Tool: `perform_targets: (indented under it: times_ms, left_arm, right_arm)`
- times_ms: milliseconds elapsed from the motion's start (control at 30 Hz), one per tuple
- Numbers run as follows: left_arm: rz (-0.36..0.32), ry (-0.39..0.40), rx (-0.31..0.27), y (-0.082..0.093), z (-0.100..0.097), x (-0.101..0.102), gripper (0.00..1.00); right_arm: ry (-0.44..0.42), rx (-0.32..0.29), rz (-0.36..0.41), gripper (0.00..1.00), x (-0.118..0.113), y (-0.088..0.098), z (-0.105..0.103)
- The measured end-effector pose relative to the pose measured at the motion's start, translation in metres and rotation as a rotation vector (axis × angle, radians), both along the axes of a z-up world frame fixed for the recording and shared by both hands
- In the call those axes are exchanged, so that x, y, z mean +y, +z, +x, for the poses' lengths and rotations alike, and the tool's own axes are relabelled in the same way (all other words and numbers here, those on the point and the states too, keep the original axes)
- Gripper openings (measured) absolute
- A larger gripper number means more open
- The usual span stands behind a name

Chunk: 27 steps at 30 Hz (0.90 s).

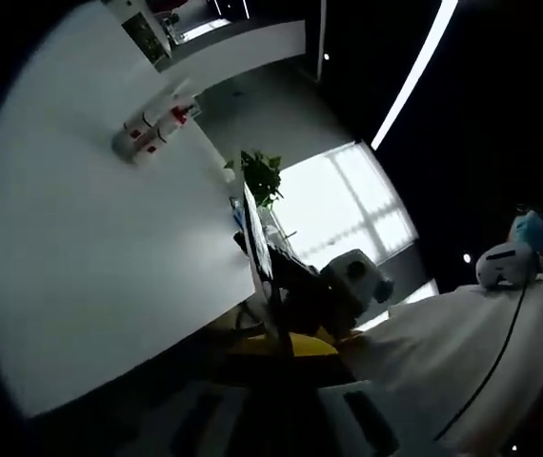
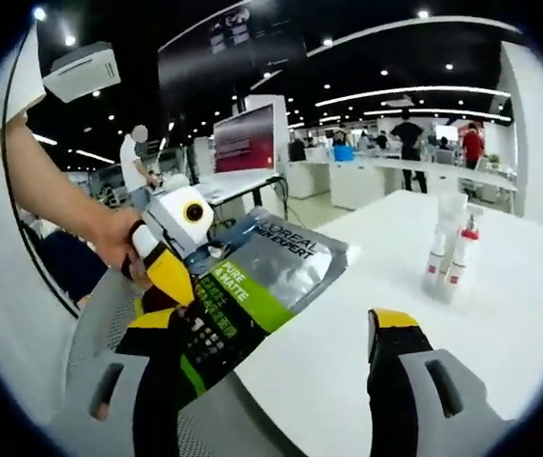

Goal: Arrange the skincare products in the storage area until every visible bottle or jar stands upright without overlapping.

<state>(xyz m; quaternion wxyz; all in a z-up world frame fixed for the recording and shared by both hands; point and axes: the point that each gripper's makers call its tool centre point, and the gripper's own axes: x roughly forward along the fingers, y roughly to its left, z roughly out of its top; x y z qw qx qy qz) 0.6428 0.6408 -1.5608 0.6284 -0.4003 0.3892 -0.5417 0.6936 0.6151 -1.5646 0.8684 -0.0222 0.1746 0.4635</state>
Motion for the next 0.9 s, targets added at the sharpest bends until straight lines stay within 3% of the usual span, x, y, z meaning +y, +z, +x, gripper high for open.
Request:
perform_targets:
  times_ms: [100,467,667,900]
  left_arm:
    - [-0.003,0.023,0.007,0.0,0.004,0.001,0.02]
    - [-0.006,0.018,0.034,-0.002,0.004,0.001,0.02]
    - [-0.022,0.053,0.056,-0.002,0.011,0.006,0.02]
    - [-0.026,0.074,0.066,-0.001,0.014,0.009,0.02]
  right_arm:
    - [-0.029,-0.053,-0.007,0.78,-0.003,0.006,0.007]
    - [0.02,-0.077,-0.012,0.78,0.008,0.007,-0.003]
    - [-0.014,-0.015,0.016,0.86,0.007,0.002,0.004]
    - [-0.072,0.022,0.033,0.86,0.0,0.0,0.013]
